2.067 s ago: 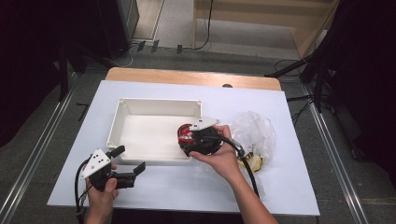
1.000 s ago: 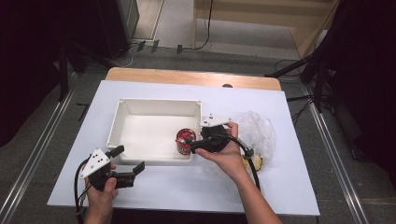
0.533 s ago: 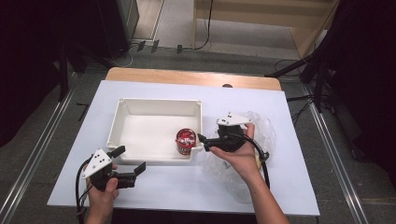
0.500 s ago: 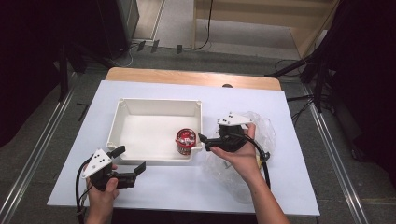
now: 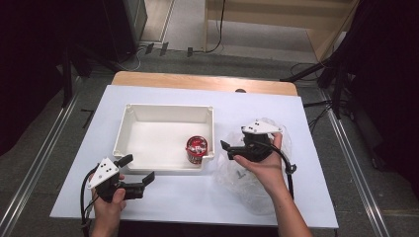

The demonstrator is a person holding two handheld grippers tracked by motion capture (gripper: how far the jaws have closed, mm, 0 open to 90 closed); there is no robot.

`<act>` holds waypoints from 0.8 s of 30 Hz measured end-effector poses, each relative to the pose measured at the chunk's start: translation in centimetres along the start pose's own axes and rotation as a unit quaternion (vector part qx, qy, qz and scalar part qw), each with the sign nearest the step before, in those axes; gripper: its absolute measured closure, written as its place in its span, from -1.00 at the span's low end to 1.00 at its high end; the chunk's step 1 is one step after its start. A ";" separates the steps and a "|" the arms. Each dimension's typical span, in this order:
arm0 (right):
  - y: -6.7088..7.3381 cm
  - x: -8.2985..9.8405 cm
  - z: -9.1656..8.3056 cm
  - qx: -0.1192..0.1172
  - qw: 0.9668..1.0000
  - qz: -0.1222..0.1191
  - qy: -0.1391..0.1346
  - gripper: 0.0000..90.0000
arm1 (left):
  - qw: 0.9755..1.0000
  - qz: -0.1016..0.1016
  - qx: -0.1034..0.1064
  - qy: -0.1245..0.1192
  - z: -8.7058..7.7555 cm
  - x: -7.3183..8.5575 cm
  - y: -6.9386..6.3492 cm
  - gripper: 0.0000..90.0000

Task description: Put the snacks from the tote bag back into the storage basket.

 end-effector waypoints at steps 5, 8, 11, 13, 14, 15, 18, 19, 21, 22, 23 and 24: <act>-0.9 0.6 -0.5 0.007 1.000 0.009 0.001 -0.68 | 1.000 0.002 0.000 0.002 0.1 0.1 -0.1 -0.98; -1.5 0.9 -0.9 0.011 1.000 0.012 0.000 -0.68 | 1.000 0.001 0.000 0.003 0.1 0.1 -0.1 -0.98; -2.0 1.1 -1.2 0.014 1.000 0.014 0.001 -0.68 | 1.000 0.001 0.000 0.003 0.1 0.1 -0.1 -0.98; -2.3 1.2 -1.4 0.018 1.000 0.012 0.001 -0.68 | 1.000 0.001 -0.001 0.003 0.1 0.1 0.0 -0.98; -2.5 1.3 -1.5 0.020 1.000 0.014 0.001 -0.68 | 1.000 0.001 0.000 0.002 0.1 0.1 0.0 -0.98; -2.7 1.4 -1.7 0.022 1.000 0.014 0.003 -0.68 | 1.000 0.001 0.000 0.002 0.1 0.1 0.0 -0.98; -3.3 1.6 -2.1 0.028 0.999 0.016 0.001 -0.68 | 1.000 0.001 -0.001 0.003 0.2 0.2 0.1 -0.98; -3.5 1.7 -2.3 0.031 0.999 0.018 0.002 -0.68 | 1.000 0.002 -0.001 0.003 0.2 0.2 0.0 -0.98; -3.9 1.8 -2.5 0.033 0.999 0.021 0.000 -0.68 | 1.000 0.002 -0.001 0.003 0.2 0.2 0.0 -0.98; -4.0 1.9 -2.6 0.035 0.999 0.023 0.000 -0.68 | 1.000 0.002 -0.001 0.003 0.2 0.2 0.0 -0.98; -4.2 1.9 -2.7 0.037 0.999 0.023 -0.001 -0.68 | 1.000 0.002 -0.001 0.004 0.2 0.2 0.0 -0.98; -4.3 2.0 -2.8 0.037 0.999 0.023 -0.001 -0.68 | 1.000 0.003 -0.001 0.005 0.2 0.2 0.0 -0.98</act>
Point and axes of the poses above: each handheld gripper's, and its own axes: z roughly forward along the jaws, x roughly out of its underside, y roughly to its left, the point moved 7 cm from there along z, roughly forward along the jaws, and after that the axes turned 6 degrees about x, right-handed, at the moved point
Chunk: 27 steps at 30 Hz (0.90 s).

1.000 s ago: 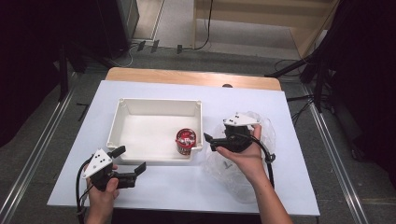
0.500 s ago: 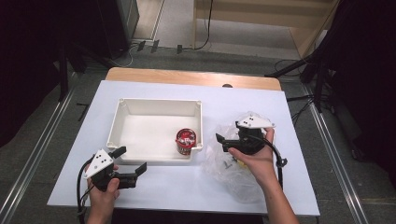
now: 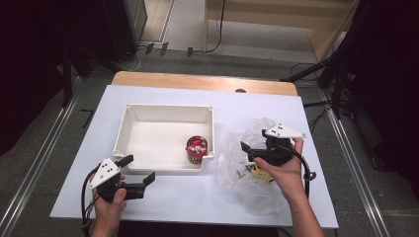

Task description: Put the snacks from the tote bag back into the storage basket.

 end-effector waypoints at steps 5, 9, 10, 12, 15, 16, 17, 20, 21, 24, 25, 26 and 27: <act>-0.6 0.5 -0.3 0.005 1.000 0.005 0.002 -0.68 | 1.000 0.002 0.000 0.004 0.0 0.1 0.0 -0.98; -1.0 0.9 -0.4 0.008 1.000 0.010 0.002 -0.68 | 1.000 0.001 0.000 0.003 0.1 0.1 0.0 -0.98; -1.1 1.0 -0.4 0.009 1.000 0.011 0.003 -0.68 | 1.000 0.001 -0.001 0.003 0.1 0.1 0.0 -0.98; -1.3 1.2 -0.5 0.010 1.000 0.012 0.003 -0.68 | 1.000 0.001 -0.001 0.003 0.1 0.1 0.0 -0.98; -1.6 1.6 -0.6 0.014 1.000 0.015 0.004 -0.68 | 1.000 0.001 -0.001 0.003 0.1 0.1 0.0 -0.98; -1.8 1.7 -0.6 0.014 1.000 0.016 0.004 -0.68 | 1.000 0.001 -0.001 0.003 0.1 0.2 0.0 -0.98; -1.9 1.9 -0.7 0.015 1.000 0.018 0.005 -0.68 | 1.000 0.001 -0.001 0.002 0.1 0.2 0.0 -0.98; -2.3 2.2 -0.9 0.018 1.000 0.022 0.006 -0.68 | 1.000 0.001 -0.002 0.003 0.1 0.2 0.1 -0.98; -2.5 2.4 -0.9 0.019 1.000 0.022 0.005 -0.67 | 1.000 0.001 -0.002 0.003 0.1 0.2 0.1 -0.98; -2.9 2.8 -1.2 0.023 0.999 0.027 0.006 -0.67 | 1.000 0.002 -0.003 0.004 0.1 0.2 0.1 -0.98; -3.1 2.9 -1.3 0.023 0.999 0.028 0.006 -0.67 | 1.000 0.002 -0.003 0.004 0.1 0.2 0.1 -0.98; -3.2 3.0 -1.3 0.025 0.999 0.029 0.006 -0.67 | 1.000 0.002 -0.003 0.005 0.1 0.2 0.0 -0.98; -3.4 3.2 -1.4 0.026 0.999 0.030 0.006 -0.67 | 1.000 0.002 -0.003 0.005 0.2 0.2 0.0 -0.98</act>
Point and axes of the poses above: each handheld gripper's, and its own axes: z roughly forward along the jaws, x roughly out of its underside, y roughly to its left, the point moved 7 cm from there along z, roughly forward along the jaws, and after that the axes turned 6 degrees about x, right-handed, at the moved point
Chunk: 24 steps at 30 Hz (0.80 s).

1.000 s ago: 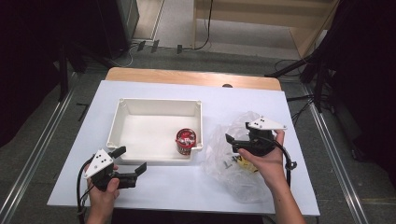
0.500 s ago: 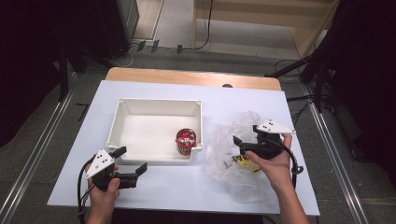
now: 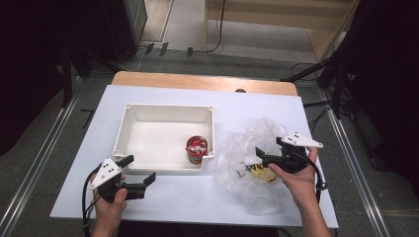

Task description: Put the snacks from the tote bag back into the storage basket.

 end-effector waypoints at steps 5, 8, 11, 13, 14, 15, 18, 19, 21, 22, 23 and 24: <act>-0.9 0.7 -0.4 0.006 1.000 0.011 0.001 -0.67 | 1.000 0.001 0.000 0.001 0.0 0.0 0.0 -0.98; -1.5 1.1 -0.7 0.010 1.000 0.015 0.000 -0.67 | 1.000 0.001 -0.001 0.002 0.1 0.1 0.0 -0.98; -2.1 1.4 -1.0 0.013 1.000 0.020 -0.002 -0.67 | 1.000 0.002 -0.002 0.003 0.1 0.1 0.0 -0.98; -2.4 1.7 -1.2 0.016 1.000 0.022 -0.002 -0.67 | 1.000 0.003 -0.002 0.004 0.1 0.1 0.0 -0.98; -2.6 1.8 -1.3 0.017 1.000 0.023 -0.003 -0.67 | 1.000 0.003 -0.003 0.004 0.1 0.1 0.0 -0.98; -2.8 1.9 -1.4 0.018 1.000 0.026 -0.004 -0.67 | 1.000 0.003 -0.003 0.004 0.1 0.1 0.0 -0.98; -3.3 2.2 -1.6 0.021 0.999 0.032 -0.006 -0.67 | 1.000 0.002 -0.003 0.003 0.0 0.1 0.1 -0.98; -3.5 2.3 -1.7 0.022 0.999 0.032 -0.007 -0.67 | 1.000 0.001 -0.003 0.002 0.0 0.1 0.1 -0.98; -3.8 2.6 -1.8 0.024 0.999 0.037 -0.009 -0.67 | 1.000 0.001 -0.004 0.004 0.0 0.2 0.2 -0.98; -4.0 2.7 -1.9 0.027 0.999 0.038 -0.009 -0.67 | 1.000 0.002 -0.004 0.004 0.0 0.2 0.2 -0.98; -4.1 2.9 -1.9 0.027 0.999 0.039 -0.008 -0.67 | 1.000 0.002 -0.004 0.004 0.0 0.2 0.2 -0.98; -4.3 3.1 -2.0 0.030 0.999 0.039 -0.007 -0.67 | 1.000 0.003 -0.004 0.005 0.0 0.2 0.2 -0.98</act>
Point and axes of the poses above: each handheld gripper's, and its own axes: z roughly forward along the jaws, x roughly out of its underside, y roughly to its left, the point moved 7 cm from there along z, roughly forward along the jaws, and after that the axes turned 6 degrees about x, right-handed, at the moved point
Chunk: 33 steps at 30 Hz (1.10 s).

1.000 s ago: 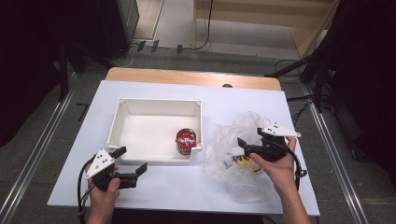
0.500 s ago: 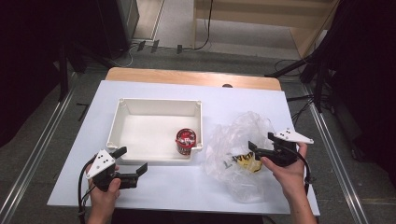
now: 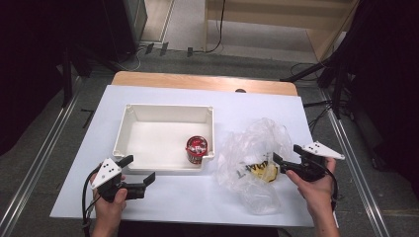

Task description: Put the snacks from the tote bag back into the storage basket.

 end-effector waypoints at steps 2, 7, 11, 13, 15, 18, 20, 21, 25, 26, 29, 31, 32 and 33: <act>-0.4 0.3 -0.1 0.002 1.000 0.004 0.001 -0.67 | 1.000 0.001 0.000 0.000 0.0 0.0 0.0 -0.98; -1.2 1.0 -0.5 0.011 1.000 0.009 -0.001 -0.67 | 1.000 0.001 -0.001 0.000 0.0 0.0 0.1 -0.98; -2.4 1.8 -0.7 0.023 1.000 0.011 -0.003 -0.66 | 1.000 0.000 -0.002 0.001 0.0 0.0 0.3 -0.98; -2.8 2.0 -0.8 0.026 1.000 0.011 -0.005 -0.66 | 1.000 0.000 -0.002 0.001 0.0 0.1 0.3 -0.98; -3.2 2.2 -0.9 0.028 0.999 0.014 -0.007 -0.66 | 1.000 0.001 -0.002 0.001 0.1 0.1 0.3 -0.98; -3.8 2.5 -1.0 0.030 0.999 0.019 -0.012 -0.66 | 1.000 0.000 -0.003 0.004 0.1 0.1 0.3 -0.98; -4.4 2.8 -1.1 0.034 0.999 0.025 -0.015 -0.66 | 1.000 0.001 -0.003 0.005 0.2 0.2 0.3 -0.98; -4.8 3.0 -1.1 0.036 0.999 0.029 -0.015 -0.66 | 1.000 0.003 -0.003 0.006 0.2 0.2 0.3 -0.98; -6.3 3.5 -1.6 0.043 0.997 0.053 -0.024 -0.65 | 1.000 0.006 -0.006 0.007 0.2 0.2 0.2 -0.98; -6.6 3.6 -1.7 0.043 0.997 0.060 -0.027 -0.64 | 1.000 0.006 -0.006 0.007 0.2 0.2 0.2 -0.98; -7.2 3.9 -1.8 0.048 0.996 0.068 -0.031 -0.64 | 1.000 0.008 -0.008 0.009 0.3 0.2 0.2 -0.98; -7.3 3.9 -1.8 0.049 0.996 0.074 -0.032 -0.64 | 1.000 0.007 -0.009 0.011 0.3 0.3 0.2 -0.98; -7.3 3.9 -1.8 0.049 0.996 0.074 -0.033 -0.64 | 1.000 0.008 -0.009 0.012 0.4 0.3 0.2 -0.98; -7.2 3.9 -1.8 0.048 0.996 0.071 -0.032 -0.64 | 1.000 0.009 -0.009 0.013 0.4 0.3 0.2 -0.98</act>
Point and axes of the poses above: each handheld gripper's, and its own axes: z roughly forward along the jaws, x roughly out of its underside, y roughly to its left, the point moved 7 cm from there along z, roughly forward along the jaws, and after that the axes turned 6 degrees about x, right-handed, at the moved point
